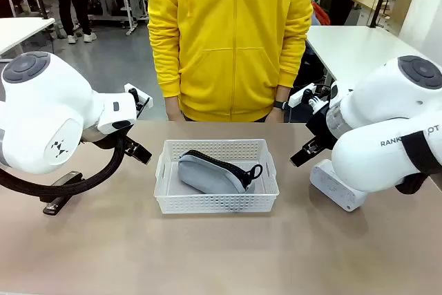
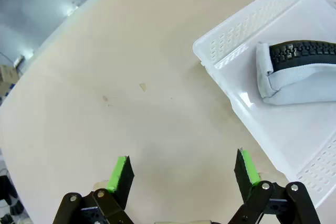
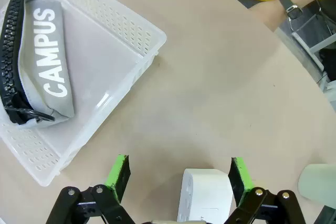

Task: Efficiently arrange items inside the basket to fit them all.
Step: Pick up the Digital clock and place it inside the Organizing basket.

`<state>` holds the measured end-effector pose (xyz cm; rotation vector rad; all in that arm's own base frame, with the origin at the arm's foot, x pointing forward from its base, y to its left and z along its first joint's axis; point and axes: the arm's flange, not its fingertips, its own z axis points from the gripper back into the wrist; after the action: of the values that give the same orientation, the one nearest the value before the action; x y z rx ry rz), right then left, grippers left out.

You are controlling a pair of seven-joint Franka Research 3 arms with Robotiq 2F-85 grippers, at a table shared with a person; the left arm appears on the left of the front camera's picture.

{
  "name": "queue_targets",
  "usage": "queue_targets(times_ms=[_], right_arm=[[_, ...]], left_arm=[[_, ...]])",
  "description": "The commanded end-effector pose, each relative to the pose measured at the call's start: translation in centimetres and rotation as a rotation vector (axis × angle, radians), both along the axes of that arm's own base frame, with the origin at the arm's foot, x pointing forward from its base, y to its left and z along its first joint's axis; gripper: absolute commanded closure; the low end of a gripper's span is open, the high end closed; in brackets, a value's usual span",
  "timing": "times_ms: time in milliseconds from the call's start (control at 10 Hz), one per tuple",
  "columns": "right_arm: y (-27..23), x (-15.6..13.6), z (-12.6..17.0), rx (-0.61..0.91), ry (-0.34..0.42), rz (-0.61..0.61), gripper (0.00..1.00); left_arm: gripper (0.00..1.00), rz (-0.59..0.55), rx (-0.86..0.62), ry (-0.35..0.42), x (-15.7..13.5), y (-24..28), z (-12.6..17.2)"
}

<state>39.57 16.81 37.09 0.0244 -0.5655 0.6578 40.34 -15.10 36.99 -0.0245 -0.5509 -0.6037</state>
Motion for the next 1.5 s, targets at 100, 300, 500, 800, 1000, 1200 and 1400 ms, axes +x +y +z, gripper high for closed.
queue_targets(times_ms=[100, 300, 500, 800, 1000, 1200, 1400], right_arm=[[0.0, 0.0, 0.0, 0.0, 0.0, 0.0, 0.0], [0.0, 0.0, 0.0, 0.0, 0.0, 0.0, 0.0], [0.0, 0.0, 0.0, 0.0, 0.0, 0.0, 0.0], [0.0, 0.0, 0.0, 0.0, 0.0, 0.0, 0.0], [0.0, 0.0, 0.0, 0.0, 0.0, 0.0, 0.0], [0.0, 0.0, 0.0, 0.0, 0.0, 0.0, 0.0], [0.0, 0.0, 0.0, 0.0, 0.0, 0.0, 0.0]], left_arm=[[0.0, 0.0, 0.0, 0.0, 0.0, 0.0, 0.01], [0.0, 0.0, 0.0, 0.0, 0.0, 0.0, 0.01], [0.0, 0.0, 0.0, 0.0, 0.0, 0.0, 0.01], [0.0, 0.0, 0.0, 0.0, 0.0, 0.0, 0.01], [0.0, 0.0, 0.0, 0.0, 0.0, 0.0, 0.01], [0.0, 0.0, 0.0, 0.0, 0.0, 0.0, 0.01], [0.0, 0.0, 0.0, 0.0, 0.0, 0.0, 0.01]])
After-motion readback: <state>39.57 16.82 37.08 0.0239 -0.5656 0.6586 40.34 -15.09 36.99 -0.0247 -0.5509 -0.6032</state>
